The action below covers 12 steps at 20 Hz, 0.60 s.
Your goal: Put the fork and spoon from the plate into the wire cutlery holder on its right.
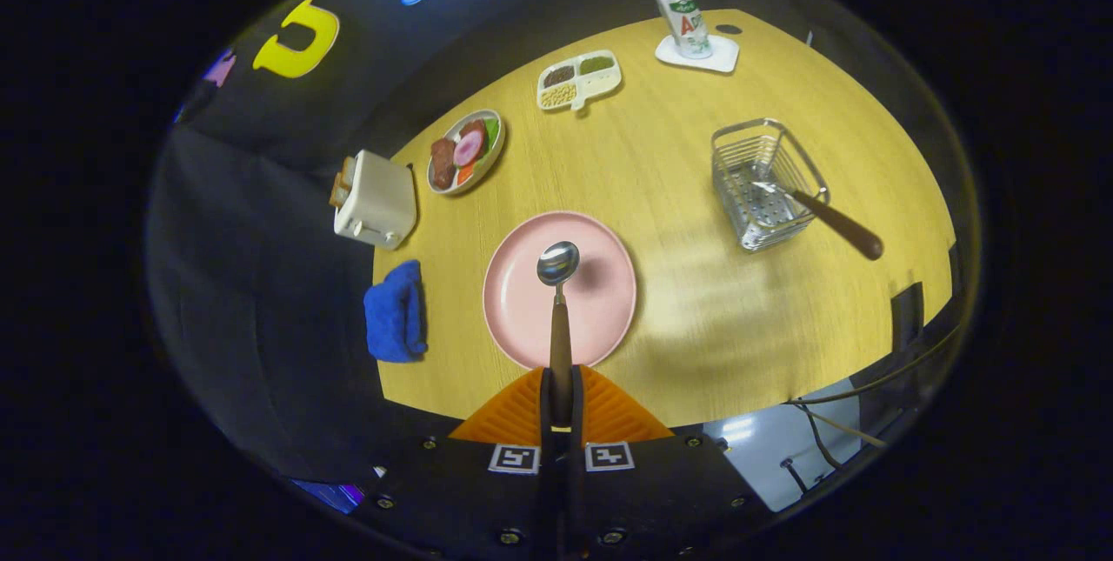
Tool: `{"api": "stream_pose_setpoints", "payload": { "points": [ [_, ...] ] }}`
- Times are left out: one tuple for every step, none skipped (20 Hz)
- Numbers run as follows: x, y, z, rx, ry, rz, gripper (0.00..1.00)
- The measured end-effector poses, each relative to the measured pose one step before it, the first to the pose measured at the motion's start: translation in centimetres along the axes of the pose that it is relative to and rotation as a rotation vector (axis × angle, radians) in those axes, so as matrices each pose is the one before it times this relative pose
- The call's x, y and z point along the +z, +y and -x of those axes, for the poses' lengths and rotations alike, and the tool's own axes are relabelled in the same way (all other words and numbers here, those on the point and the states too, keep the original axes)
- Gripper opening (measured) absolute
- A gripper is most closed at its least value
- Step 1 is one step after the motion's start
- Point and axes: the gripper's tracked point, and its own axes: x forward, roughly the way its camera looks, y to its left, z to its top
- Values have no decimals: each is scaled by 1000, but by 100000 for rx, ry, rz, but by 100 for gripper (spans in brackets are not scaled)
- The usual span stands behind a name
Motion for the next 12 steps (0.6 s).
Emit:
{"api": "stream_pose_setpoints", "payload": {
  "points": [
    [874,-757,1107,-693,-3381,-1869,5],
    [873,-810,990,-739,-2755,-1507,5],
    [876,-892,1255,-1093,-3067,-1887,5],
    [793,-882,824,-1080,-2364,-1716,5],
    [701,-1250,897,-1550,-1987,-1885,5],
    [388,-971,323,-1956,-1067,-1295,5],
    [427,-941,184,-1700,-822,-1232,5],
    [305,-650,-55,-1062,-595,-1664,5],
    [280,-446,25,-680,-482,-1896,5],
    [320,-385,94,-590,-152,-2054,5],
    [259,-457,-91,-473,552,-1660,5],
    [-3,-279,-339,-821,889,-760,5]
  ]
}}
